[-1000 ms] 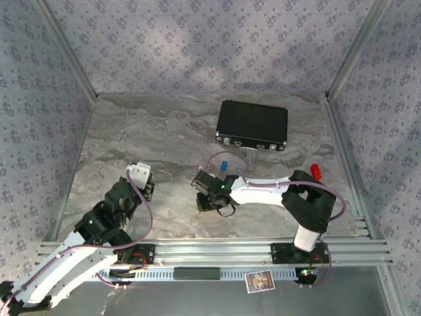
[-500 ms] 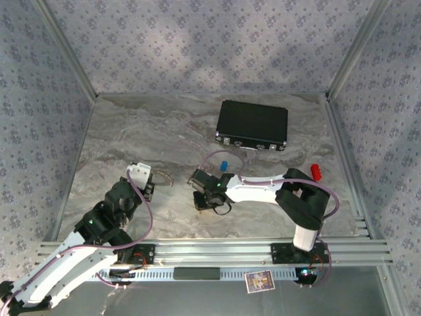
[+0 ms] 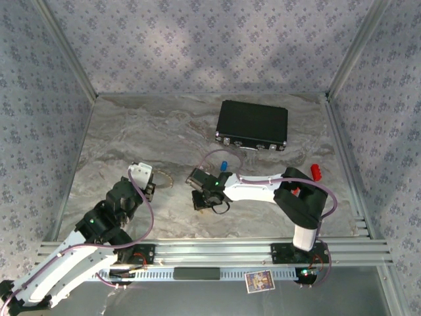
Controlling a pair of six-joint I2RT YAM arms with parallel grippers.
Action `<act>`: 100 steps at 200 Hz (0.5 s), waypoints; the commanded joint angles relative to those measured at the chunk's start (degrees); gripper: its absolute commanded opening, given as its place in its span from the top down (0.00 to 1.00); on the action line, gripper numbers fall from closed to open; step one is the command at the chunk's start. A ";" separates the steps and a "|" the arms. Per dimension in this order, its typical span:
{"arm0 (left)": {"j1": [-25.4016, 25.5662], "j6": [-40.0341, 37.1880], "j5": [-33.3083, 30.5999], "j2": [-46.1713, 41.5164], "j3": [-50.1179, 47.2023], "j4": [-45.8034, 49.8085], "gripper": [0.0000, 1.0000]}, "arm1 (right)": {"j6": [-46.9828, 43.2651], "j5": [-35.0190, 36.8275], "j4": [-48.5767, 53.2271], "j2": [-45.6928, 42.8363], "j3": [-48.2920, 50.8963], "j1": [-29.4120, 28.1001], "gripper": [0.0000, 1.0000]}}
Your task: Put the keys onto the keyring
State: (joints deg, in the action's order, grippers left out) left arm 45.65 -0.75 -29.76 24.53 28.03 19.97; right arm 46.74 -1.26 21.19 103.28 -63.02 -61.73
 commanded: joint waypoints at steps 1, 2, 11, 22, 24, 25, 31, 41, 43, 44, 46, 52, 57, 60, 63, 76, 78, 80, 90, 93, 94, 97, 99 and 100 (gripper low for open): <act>-0.29 0.31 0.36 -0.10 0.58 -1.69 1.00 | -0.48 2.08 4.12 -0.69 -1.77 0.43 1.00; -0.29 0.31 0.38 -0.10 0.60 -1.73 1.00 | -0.58 2.11 4.16 -0.75 -1.76 0.41 1.00; -0.25 0.27 0.58 -0.01 0.62 -1.76 1.00 | -1.25 2.42 4.93 -1.81 -1.76 0.48 1.00; -0.29 0.23 0.66 0.16 0.56 -1.86 1.00 | -1.90 2.92 6.05 -3.14 -1.66 0.56 1.00; -0.23 0.23 0.66 0.21 0.54 -1.86 1.00 | -2.09 3.04 6.12 -3.28 -1.60 0.54 1.00; -0.22 0.18 0.67 0.23 0.54 -1.86 1.00 | -2.13 3.03 6.22 -3.45 -1.59 0.55 1.00; -0.26 0.07 0.77 0.40 0.53 -1.95 1.00 | -2.31 3.29 6.72 -4.13 -1.42 0.55 1.00; -0.21 -0.08 0.92 0.70 0.62 -2.04 1.00 | -3.01 3.44 7.66 -5.13 -0.92 0.72 1.00; -0.27 -0.09 0.93 0.69 0.66 -2.04 1.00 | -3.12 3.45 7.78 -5.21 -0.90 0.73 1.00; -0.24 -0.11 0.93 0.78 0.64 -2.04 1.00 | -3.27 3.34 7.87 -5.29 -0.88 0.78 1.00; -0.22 -0.10 0.93 0.87 0.63 -2.06 1.00 | -3.34 3.27 7.93 -5.33 -0.83 0.80 1.00; -0.28 -0.08 1.04 1.08 0.54 -2.10 1.00 | -3.79 2.89 8.07 -5.54 -0.55 0.96 1.00; -0.21 -0.15 1.04 1.12 0.54 -2.20 1.00 | -3.85 2.57 8.09 -5.51 -0.52 1.12 0.97; -0.22 -0.19 1.06 1.21 0.53 -2.35 1.00 | -3.99 2.38 7.94 -5.47 -0.52 1.21 0.92; -0.24 -0.20 1.08 1.30 0.53 -2.35 1.00 | -4.04 2.06 7.83 -5.30 -0.49 1.30 0.87; -0.26 -0.19 0.93 1.56 0.39 -2.55 1.00 | -4.03 0.93 6.76 -4.54 -0.68 1.35 0.71; -0.26 -0.16 0.95 1.63 0.41 -2.60 1.00 | -4.01 0.78 6.63 -4.40 -0.82 1.29 0.70; -0.24 -0.20 0.89 1.65 0.44 -2.57 1.00 | -4.00 0.70 6.42 -4.23 -0.90 1.25 0.69; -0.25 -0.13 0.75 1.66 0.40 -2.54 1.00 | -3.78 0.19 5.74 -3.08 -1.66 0.90 0.66; -0.21 -0.16 0.73 1.69 0.44 -2.56 1.00 | -3.72 0.07 5.70 -2.63 -1.99 0.84 0.66; -0.26 -0.19 0.65 1.67 0.44 -2.52 1.00 | -3.70 0.05 5.66 -2.46 -2.09 0.79 0.65; -0.21 -0.19 0.71 1.66 0.37 -2.48 1.00 | -3.66 0.05 5.69 -2.09 -2.44 0.69 0.65; -0.21 -0.18 0.63 1.61 0.43 -2.48 1.00 | -3.65 0.05 5.63 -1.81 -2.65 0.59 0.65; -0.21 -0.20 0.61 1.59 0.48 -2.48 1.00 | -3.66 0.08 5.67 -1.75 -2.77 0.58 0.64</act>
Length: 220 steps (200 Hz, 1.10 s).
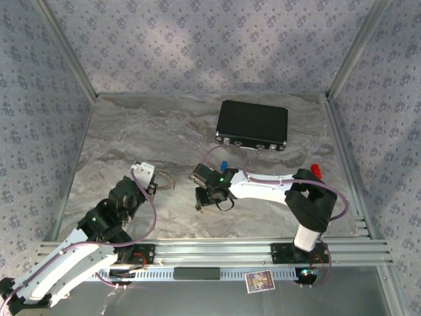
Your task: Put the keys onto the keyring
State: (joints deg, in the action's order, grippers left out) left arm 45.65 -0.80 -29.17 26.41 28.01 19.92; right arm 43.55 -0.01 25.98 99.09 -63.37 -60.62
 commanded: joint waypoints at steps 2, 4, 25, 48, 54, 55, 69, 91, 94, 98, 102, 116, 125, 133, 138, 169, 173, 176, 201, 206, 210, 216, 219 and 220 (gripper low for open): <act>-0.27 -0.17 0.00 -0.31 0.52 -2.37 1.00 | -0.48 -1.10 0.97 2.85 -2.67 -0.61 0.64; -0.25 -0.15 0.06 -0.35 0.55 -2.33 1.00 | -0.42 -1.08 1.00 3.06 -2.88 -0.70 0.64; -0.22 -0.62 -0.60 -0.75 0.86 -1.87 1.00 | -0.29 -0.20 1.71 5.45 -4.44 -1.51 0.64; -0.31 -0.78 -0.71 -0.85 1.04 -1.58 1.00 | -0.23 1.98 4.07 7.74 -8.01 -2.18 0.65; -0.21 -0.78 -0.68 -0.84 1.02 -1.57 1.00 | -0.23 2.72 5.16 8.38 -8.68 -2.35 0.65; -0.25 -0.78 -0.65 -0.84 1.01 -1.56 1.00 | -0.22 2.86 5.32 8.48 -8.73 -2.42 0.65; -0.26 -0.77 -0.61 -0.79 0.99 -1.69 1.00 | -0.16 4.78 7.13 9.50 -10.16 -2.93 0.66; -0.25 -0.91 -0.61 -0.84 0.99 -1.73 1.00 | -0.17 6.21 9.36 10.83 -11.64 -3.59 0.67; -0.28 -0.95 -0.67 -0.84 0.99 -1.73 1.00 | -0.19 6.45 9.87 10.99 -11.79 -3.62 0.67; -0.26 -0.92 -0.71 -0.88 0.99 -1.73 1.00 | -0.16 6.62 10.26 11.16 -12.01 -3.80 0.67; -0.26 -0.94 -0.71 -0.84 1.00 -1.77 1.00 | -0.14 6.78 10.52 11.36 -12.20 -3.89 0.67; -0.23 -0.96 -0.74 -0.90 0.99 -1.73 1.00 | -0.07 6.89 10.80 11.78 -12.50 -4.29 0.67; -0.26 -0.89 -0.81 -0.93 1.01 -1.73 1.00 | -0.05 6.69 10.63 12.00 -12.48 -4.48 0.67; -0.27 -0.94 -1.13 -0.98 1.08 -1.73 1.00 | 0.21 6.52 10.41 12.16 -12.52 -4.67 0.67; -0.28 -0.99 -1.26 -1.08 1.09 -1.73 1.00 | 0.37 6.51 10.41 12.25 -12.55 -4.76 0.67; -0.28 -0.93 -1.60 -1.62 0.91 -1.73 1.00 | 0.91 6.27 10.41 12.89 -12.48 -5.01 0.68; -0.26 -0.89 -1.53 -1.62 0.90 -1.82 1.00 | 0.99 6.28 10.54 13.01 -12.53 -4.99 0.69; -0.29 -0.92 -1.52 -1.66 0.86 -1.82 1.00 | 0.93 6.30 10.51 13.02 -12.52 -4.96 0.70; -0.22 -1.03 -1.57 -1.61 0.91 -1.82 1.00 | 1.06 6.83 10.75 12.90 -12.54 -4.95 0.80; -0.21 -1.04 -1.56 -1.62 0.91 -1.82 1.00 | 1.14 6.98 10.90 12.81 -12.52 -4.98 0.82; -0.27 -1.05 -1.58 -1.63 0.91 -1.86 1.00 | 1.10 7.19 10.98 12.72 -12.53 -4.96 0.84; -0.23 -0.98 -1.52 -1.63 0.91 -1.87 1.00 | 1.11 7.44 11.11 12.49 -12.40 -5.05 0.87; -0.21 -1.04 -1.53 -1.64 0.91 -1.82 1.00 | 1.10 7.49 11.20 12.35 -12.35 -5.10 0.88; -0.21 -1.04 -1.47 -1.59 0.91 -1.86 1.00 | 1.14 7.48 11.24 12.31 -12.32 -5.07 0.88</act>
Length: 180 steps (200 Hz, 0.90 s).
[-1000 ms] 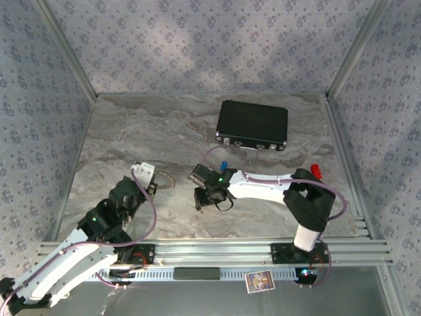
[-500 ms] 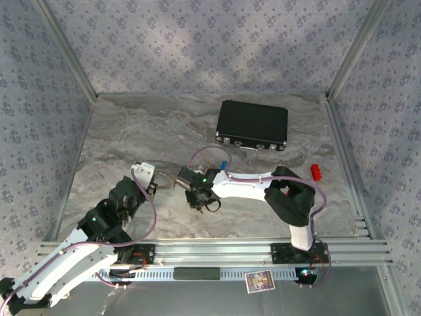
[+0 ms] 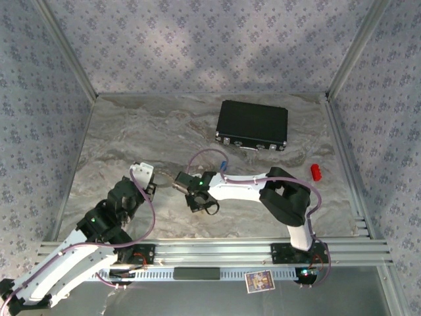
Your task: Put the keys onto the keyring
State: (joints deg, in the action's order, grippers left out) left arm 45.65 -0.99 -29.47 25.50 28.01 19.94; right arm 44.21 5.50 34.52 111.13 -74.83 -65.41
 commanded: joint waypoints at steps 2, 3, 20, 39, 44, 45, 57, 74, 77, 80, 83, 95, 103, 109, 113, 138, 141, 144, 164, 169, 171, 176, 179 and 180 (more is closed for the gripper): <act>-0.21 -0.85 -1.19 -0.70 0.91 -1.85 1.00 | 0.48 2.04 2.75 0.17 -0.85 -0.30 0.89; -0.21 -0.85 -1.24 -0.66 0.91 -1.84 1.00 | 0.46 2.05 2.79 0.15 -0.81 -0.27 0.89; -0.21 -0.88 -1.16 -0.62 0.93 -1.83 1.00 | 0.21 2.94 3.90 -0.94 -0.61 -0.34 0.94; -0.23 -0.87 -0.81 -0.59 0.91 -1.85 1.00 | -0.57 3.55 5.02 -3.00 0.70 -0.30 0.97; -0.24 -0.94 -0.42 -0.54 0.91 -1.92 1.00 | -0.92 3.75 5.05 -3.74 1.37 -0.24 0.99; -0.27 -0.98 -0.32 -0.54 0.91 -1.92 1.00 | -1.03 3.74 5.04 -3.91 1.49 -0.24 0.99; -0.24 -1.32 1.21 -0.54 0.69 -2.25 1.00 | -2.12 3.82 4.96 -5.92 3.38 -0.18 1.00; -0.21 -1.98 5.06 -0.29 0.26 -3.51 1.00 | -4.67 3.87 3.55 -9.77 7.93 -0.10 1.00; -0.27 -2.11 6.05 -0.30 0.17 -3.81 1.00 | -5.22 3.70 3.11 -10.31 9.01 -0.10 1.00; -0.22 -2.34 7.00 -0.27 0.06 -4.15 1.00 | -5.87 3.44 2.61 -11.29 9.77 -0.11 1.00; -0.26 -2.51 7.96 -0.18 -0.01 -4.40 1.00 | -6.49 3.23 2.14 -12.01 10.60 -0.15 1.00; -0.25 -3.16 11.52 0.38 -0.31 -5.71 1.00 | -9.18 2.31 0.25 -15.10 14.27 0.01 1.00; -0.21 -3.69 14.25 0.87 -0.36 -6.47 1.00 | -11.76 1.33 -1.29 -16.93 16.46 0.19 1.00; -0.24 -3.90 15.94 1.26 -0.32 -6.95 1.00 | -13.18 0.81 -1.73 -18.13 17.92 0.36 1.00; -0.24 -3.97 17.02 1.60 -0.25 -7.30 1.00 | -13.78 0.58 -1.67 -18.74 18.76 0.65 1.00; -0.23 -4.45 24.26 4.84 -0.03 -8.74 1.00 | -16.39 -3.77 -4.68 -22.91 24.73 3.36 1.00; -0.29 -4.46 25.20 5.43 0.15 -8.69 1.00 | -16.73 -4.56 -5.29 -23.42 25.44 3.70 1.00; -0.23 -4.50 26.05 6.01 0.19 -8.69 1.00 | -17.11 -5.38 -5.89 -23.88 26.10 4.00 1.00; -0.13 -4.36 31.40 10.51 1.22 -9.17 1.00 | -18.23 -9.87 -8.99 -25.75 29.40 5.50 1.00; -0.15 -4.29 32.83 11.57 1.55 -9.22 1.00 | -18.34 -10.29 -9.32 -25.95 29.86 5.72 1.00; -0.06 -4.28 33.35 11.94 1.68 -9.33 1.00 | -18.40 -10.45 -9.48 -26.03 30.01 5.84 1.00; 0.02 -4.28 34.38 12.82 1.90 -9.44 1.00 | -18.50 -10.66 -9.80 -25.99 30.31 5.99 1.00; 0.13 -4.24 34.95 13.38 2.07 -9.63 1.00 | -18.54 -10.77 -10.01 -26.00 30.46 6.08 1.00; 0.18 -4.21 35.16 13.54 2.11 -9.65 1.00 | -18.54 -10.86 -10.05 -25.98 30.54 6.12 1.00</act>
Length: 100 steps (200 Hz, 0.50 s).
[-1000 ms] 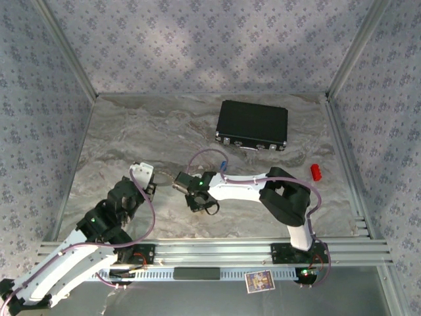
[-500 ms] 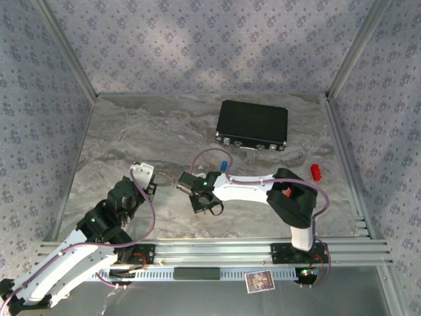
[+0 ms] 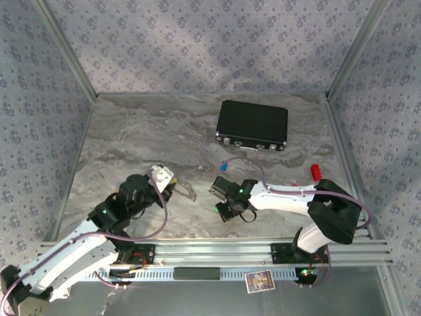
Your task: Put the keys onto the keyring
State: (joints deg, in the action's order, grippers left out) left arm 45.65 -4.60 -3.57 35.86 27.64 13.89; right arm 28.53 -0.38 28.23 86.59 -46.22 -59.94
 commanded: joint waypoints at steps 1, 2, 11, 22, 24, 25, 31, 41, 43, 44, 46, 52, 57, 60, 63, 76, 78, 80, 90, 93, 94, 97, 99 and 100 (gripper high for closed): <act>0.20 -0.60 9.36 3.35 2.49 -3.69 1.00 | -2.87 -4.98 -3.82 -1.47 1.97 0.68 1.00; 0.22 -0.59 9.46 3.48 2.54 -3.69 1.00 | -2.91 -5.02 -3.89 -1.49 1.99 0.69 1.00; 0.53 -0.59 10.41 4.34 2.77 -4.10 1.00 | -3.09 -5.29 -4.42 -1.42 2.43 1.10 1.00; 0.67 -0.74 11.20 4.92 2.73 -4.63 1.00 | -3.05 -5.68 -5.14 -1.33 3.01 1.55 1.00; 0.67 -0.75 11.21 4.92 2.65 -4.78 1.00 | -3.05 -5.75 -5.23 -1.33 3.05 1.60 1.00; 0.67 -0.76 11.26 4.92 2.67 -4.81 1.00 | -3.05 -5.80 -5.26 -1.33 3.06 1.59 1.00; 0.75 -0.92 11.29 4.94 2.60 -5.01 1.00 | -3.07 -6.01 -5.34 -1.18 3.06 1.83 1.00; 0.68 -1.13 10.95 4.63 2.46 -5.06 1.00 | -3.13 -6.16 -5.27 -1.09 3.02 2.02 1.00; 0.67 -1.18 10.87 4.59 2.37 -5.02 1.00 | -3.13 -6.18 -5.22 -1.10 3.05 2.09 1.00; 0.67 -1.19 10.78 4.54 2.35 -4.93 1.00 | -3.13 -6.19 -5.21 -1.13 3.06 2.10 1.00; 0.67 -1.20 10.67 4.48 2.34 -4.88 1.00 | -3.13 -6.27 -5.20 -1.11 3.02 2.11 0.99; 0.68 -1.20 10.44 4.17 2.26 -4.76 1.00 | -3.14 -6.30 -5.14 -1.22 3.01 2.10 0.95; 0.68 -1.33 10.24 4.01 2.25 -4.46 1.00 | -3.18 -6.38 -5.05 -1.31 3.02 2.12 0.92; 0.70 -1.34 10.17 3.84 2.19 -4.34 1.00 | -3.22 -6.43 -5.01 -1.33 3.03 2.21 0.91; 0.75 -1.39 10.10 3.65 2.16 -4.17 1.00 | -3.22 -6.47 -4.96 -1.33 3.01 2.27 0.90; 0.69 -1.63 10.08 3.04 1.90 -3.80 1.00 | -3.23 -6.47 -4.95 -1.61 3.06 2.38 0.84; 0.72 -1.64 10.08 2.94 1.90 -3.72 1.00 | -3.22 -6.47 -4.90 -1.71 3.02 2.44 0.83; 0.68 -1.68 10.03 2.80 1.83 -3.75 1.00 | -3.22 -6.54 -4.90 -1.76 3.01 2.46 0.82; 0.67 -1.73 10.09 2.48 1.64 -3.66 1.00 | -3.22 -6.57 -4.89 -1.80 2.75 2.55 0.79; 0.71 -1.73 10.13 2.41 1.58 -3.61 1.00 | -3.22 -6.56 -4.91 -1.84 2.72 2.59 0.79; 0.69 -1.73 10.11 2.39 1.56 -3.61 1.00 | -3.22 -6.56 -4.92 -1.81 2.71 2.62 0.78; 0.68 -1.73 10.16 2.33 1.52 -3.61 1.00 | -3.24 -6.56 -4.90 -1.85 2.62 2.66 0.78; 0.67 -1.73 10.12 2.30 1.54 -3.65 1.00 | -3.23 -6.56 -4.91 -1.86 2.49 2.64 0.78; 0.67 -1.73 10.10 2.29 1.50 -3.63 1.00 | -3.27 -6.56 -4.88 -1.81 2.47 2.64 0.78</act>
State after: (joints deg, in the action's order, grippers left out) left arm 45.93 -5.39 5.19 39.51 27.70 12.23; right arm 25.93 -6.07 23.03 85.97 -43.75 -57.71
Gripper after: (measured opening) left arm 0.045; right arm 0.208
